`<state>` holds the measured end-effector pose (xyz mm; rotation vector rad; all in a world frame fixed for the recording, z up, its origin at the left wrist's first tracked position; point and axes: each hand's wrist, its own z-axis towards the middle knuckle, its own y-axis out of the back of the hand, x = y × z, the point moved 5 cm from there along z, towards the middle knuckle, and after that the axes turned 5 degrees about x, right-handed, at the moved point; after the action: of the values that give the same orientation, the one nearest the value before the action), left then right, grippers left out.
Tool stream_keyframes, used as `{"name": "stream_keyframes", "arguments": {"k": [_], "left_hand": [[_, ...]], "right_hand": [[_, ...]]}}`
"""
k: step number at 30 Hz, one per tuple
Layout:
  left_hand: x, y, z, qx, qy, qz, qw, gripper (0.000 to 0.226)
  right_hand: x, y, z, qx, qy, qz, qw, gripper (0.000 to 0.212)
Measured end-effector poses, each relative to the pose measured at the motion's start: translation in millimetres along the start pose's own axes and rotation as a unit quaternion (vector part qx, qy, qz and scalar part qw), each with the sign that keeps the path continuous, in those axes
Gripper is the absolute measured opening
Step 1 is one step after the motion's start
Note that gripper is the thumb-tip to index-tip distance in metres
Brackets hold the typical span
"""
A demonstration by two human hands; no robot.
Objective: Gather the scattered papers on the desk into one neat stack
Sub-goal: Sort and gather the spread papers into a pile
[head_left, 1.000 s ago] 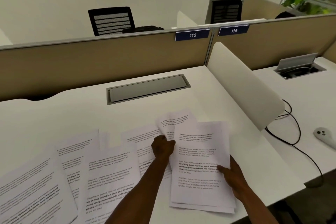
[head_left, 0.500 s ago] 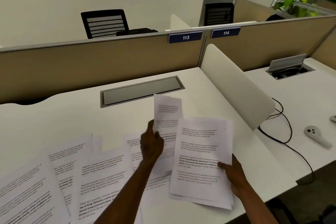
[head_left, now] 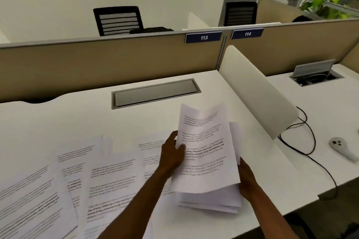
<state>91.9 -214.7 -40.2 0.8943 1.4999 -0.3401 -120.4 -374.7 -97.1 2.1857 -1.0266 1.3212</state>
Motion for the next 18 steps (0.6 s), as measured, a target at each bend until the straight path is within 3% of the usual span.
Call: {"name": "stream_keyframes", "arguments": {"k": [3, 5, 9, 11, 15, 18], "left_hand": [[25.3, -28.5, -21.3, 0.004, 0.018, 0.074, 0.997, 0.051], [31.8, -37.1, -30.1, 0.005, 0.014, 0.095, 0.995, 0.053], [42.2, -42.0, -32.7, 0.043, -0.009, 0.11, 0.993, 0.063], [50.1, -35.7, -32.1, 0.022, 0.001, 0.126, 0.992, 0.071], [70.4, -9.8, -45.6, -0.056, 0.054, 0.237, 0.968, 0.08], [90.2, -9.6, -61.0, -0.012, 0.08, 0.337, 0.938, 0.109]], "right_hand": [[-6.1, -0.1, -0.9, -0.035, -0.071, 0.066, 0.995, 0.03], [-5.7, -0.1, -2.3, -0.038, -0.096, 0.077, 0.992, 0.037], [-8.4, -1.3, 4.8, 0.001, -0.047, 0.026, 0.999, 0.058], [-8.8, 3.7, 5.5, -0.008, -0.013, -0.019, 1.0, 0.057], [-6.5, 13.9, -0.4, -0.028, 0.007, -0.029, 0.999, 0.063], [-8.6, 25.4, -5.7, -0.036, -0.002, -0.011, 0.999, 0.061]]}}
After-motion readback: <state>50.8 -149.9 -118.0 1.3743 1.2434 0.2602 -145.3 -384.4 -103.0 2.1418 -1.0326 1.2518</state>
